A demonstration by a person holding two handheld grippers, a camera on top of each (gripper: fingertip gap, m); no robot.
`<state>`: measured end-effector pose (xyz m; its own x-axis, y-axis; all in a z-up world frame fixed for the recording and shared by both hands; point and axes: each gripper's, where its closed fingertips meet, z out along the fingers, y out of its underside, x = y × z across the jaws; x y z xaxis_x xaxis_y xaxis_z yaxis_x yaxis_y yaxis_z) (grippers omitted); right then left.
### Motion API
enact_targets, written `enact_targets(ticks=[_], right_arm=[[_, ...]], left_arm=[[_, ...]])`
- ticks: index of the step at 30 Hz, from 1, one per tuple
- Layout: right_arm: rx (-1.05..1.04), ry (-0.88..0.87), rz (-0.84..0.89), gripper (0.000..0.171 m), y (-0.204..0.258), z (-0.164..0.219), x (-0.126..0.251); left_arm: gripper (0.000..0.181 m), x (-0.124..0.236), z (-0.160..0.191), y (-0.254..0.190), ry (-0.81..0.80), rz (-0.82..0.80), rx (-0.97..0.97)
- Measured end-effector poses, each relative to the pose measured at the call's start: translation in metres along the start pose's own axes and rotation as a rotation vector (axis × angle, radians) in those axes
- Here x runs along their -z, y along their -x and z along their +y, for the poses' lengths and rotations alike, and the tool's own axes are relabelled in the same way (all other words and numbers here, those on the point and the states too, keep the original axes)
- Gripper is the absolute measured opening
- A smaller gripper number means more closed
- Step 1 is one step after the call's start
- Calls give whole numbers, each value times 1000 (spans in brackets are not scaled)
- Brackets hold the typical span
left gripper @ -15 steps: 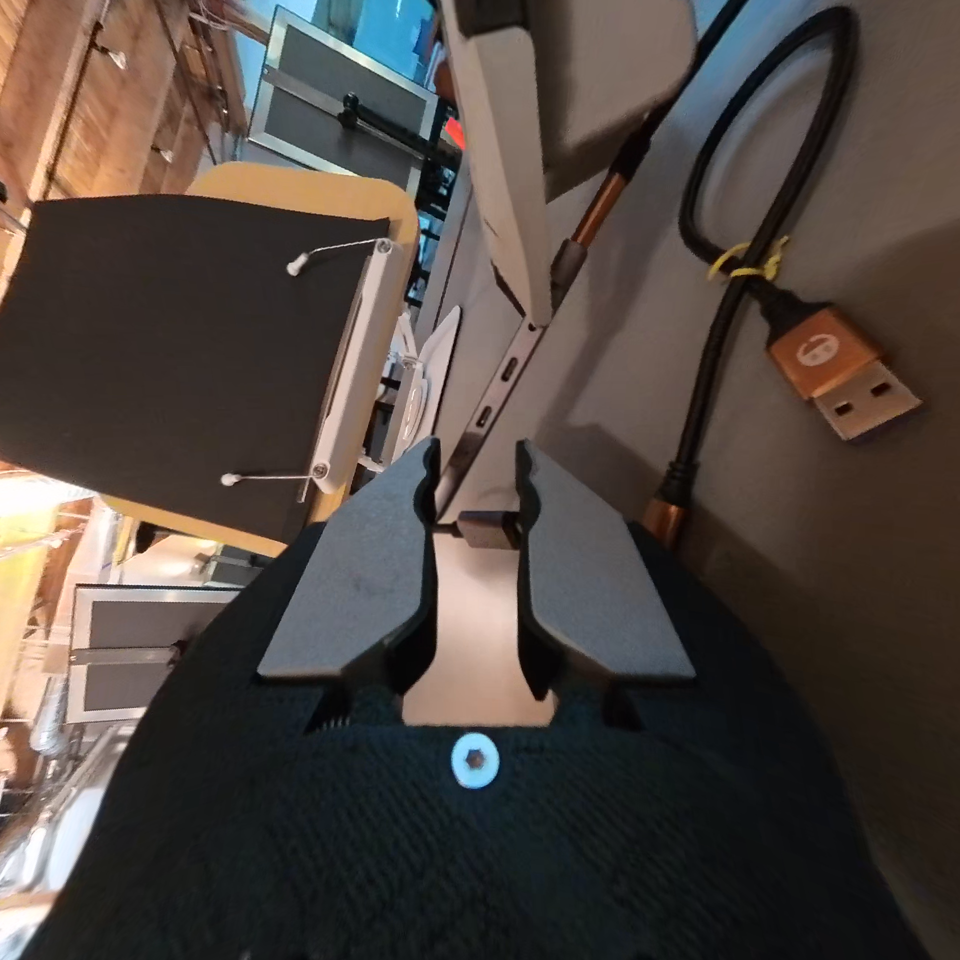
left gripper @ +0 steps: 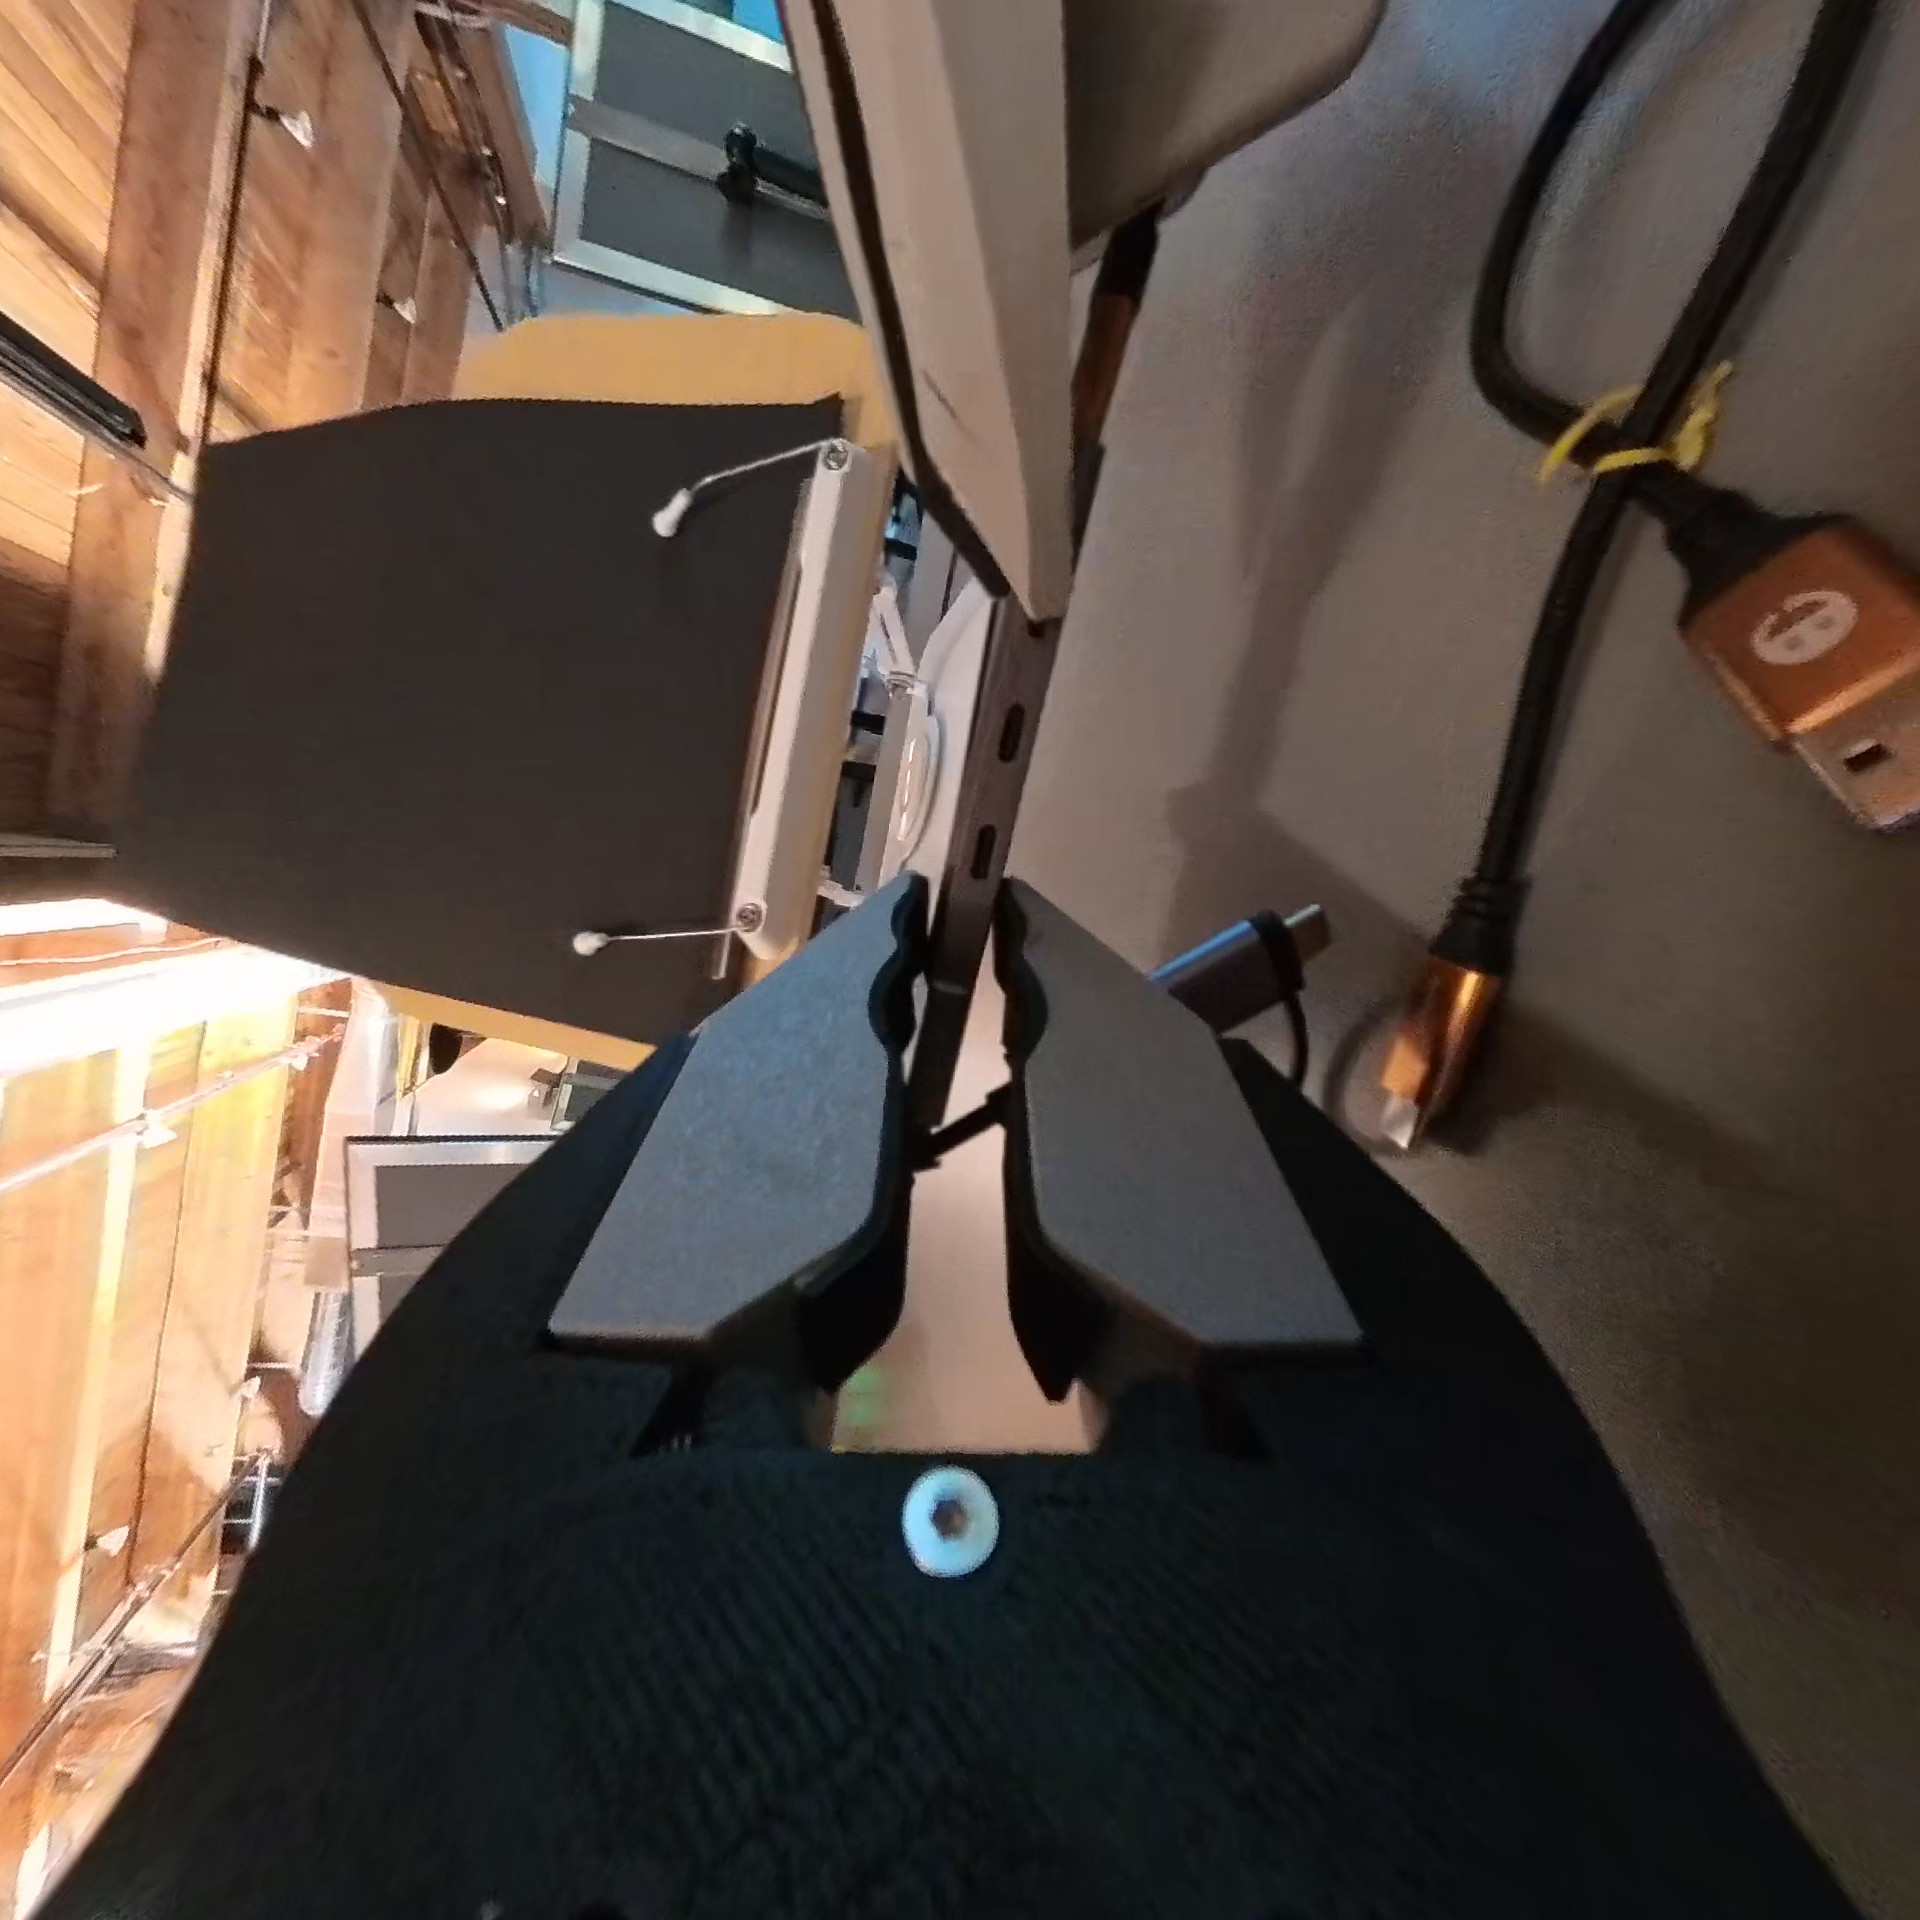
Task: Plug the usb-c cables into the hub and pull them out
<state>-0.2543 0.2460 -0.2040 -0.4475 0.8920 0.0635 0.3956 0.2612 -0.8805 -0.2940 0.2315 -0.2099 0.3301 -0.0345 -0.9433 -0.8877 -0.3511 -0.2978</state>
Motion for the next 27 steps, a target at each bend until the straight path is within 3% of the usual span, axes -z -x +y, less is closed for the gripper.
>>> enact_targets(ticks=[6, 17, 19, 22, 27], right_arm=[[135, -10, 167, 50, -11, -8, 5], [102, 49, 238, 52, -23, 2, 3], [123, 51, 247, 47, -21, 1, 3], [250, 55, 247, 22, -10, -1, 2], [463, 41, 378, 17, -5, -8, -2]], left_arm=[[9, 2, -1, 4, -4, -15, 10], [9, 1, 1, -3, 14, 28, 23], [9, 0, 2, -4, 16, 42, 47], [9, -1, 4, -4, 25, 57, 86], [9, 1, 7, -4, 11, 86, 166]])
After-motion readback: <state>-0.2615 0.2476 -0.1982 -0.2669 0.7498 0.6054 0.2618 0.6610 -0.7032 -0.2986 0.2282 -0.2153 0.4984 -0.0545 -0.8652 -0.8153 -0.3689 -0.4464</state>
